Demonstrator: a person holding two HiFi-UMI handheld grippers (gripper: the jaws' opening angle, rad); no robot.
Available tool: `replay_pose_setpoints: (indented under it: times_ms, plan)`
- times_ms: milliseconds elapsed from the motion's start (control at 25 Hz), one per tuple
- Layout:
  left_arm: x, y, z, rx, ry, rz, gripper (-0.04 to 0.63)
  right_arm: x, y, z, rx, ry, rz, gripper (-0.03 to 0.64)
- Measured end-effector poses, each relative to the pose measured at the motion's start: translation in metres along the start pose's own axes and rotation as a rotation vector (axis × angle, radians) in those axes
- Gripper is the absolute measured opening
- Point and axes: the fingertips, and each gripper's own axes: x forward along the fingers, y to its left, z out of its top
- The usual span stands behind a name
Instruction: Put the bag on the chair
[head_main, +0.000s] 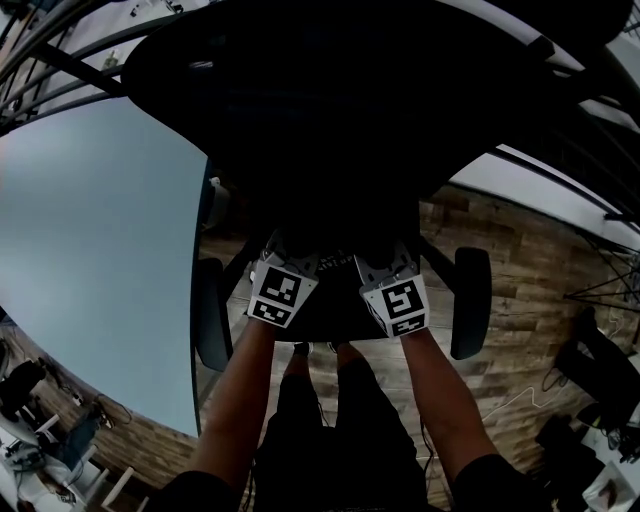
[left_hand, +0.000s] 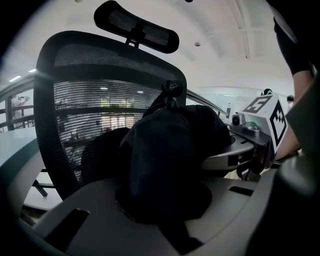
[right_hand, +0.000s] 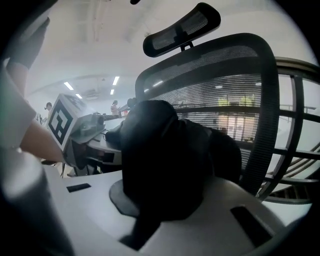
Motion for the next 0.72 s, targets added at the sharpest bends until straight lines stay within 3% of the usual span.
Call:
replay_pose_setpoints:
  times_ms: [280,360,480,720]
  plan:
    - [0.002,0.011,-0.017,0.003,0.016,0.024,0.057,0.011,0.003,-0.008,0.021,-0.011,-0.006,0.041]
    - [0.002,0.015,-0.024,-0.012,0.038,0.032,0.066,0.013,-0.001,-0.015,0.034,0.012,-0.015,0.103]
    - [-0.004,0.02,-0.035,-0.04,0.066,0.051,0.138,0.011,-0.007,-0.026,0.06,0.043,-0.018,0.204]
    - [-0.027,0.017,-0.041,-0.089,0.077,0.062,0.227,-0.008,-0.01,-0.027,0.044,0.062,-0.032,0.227]
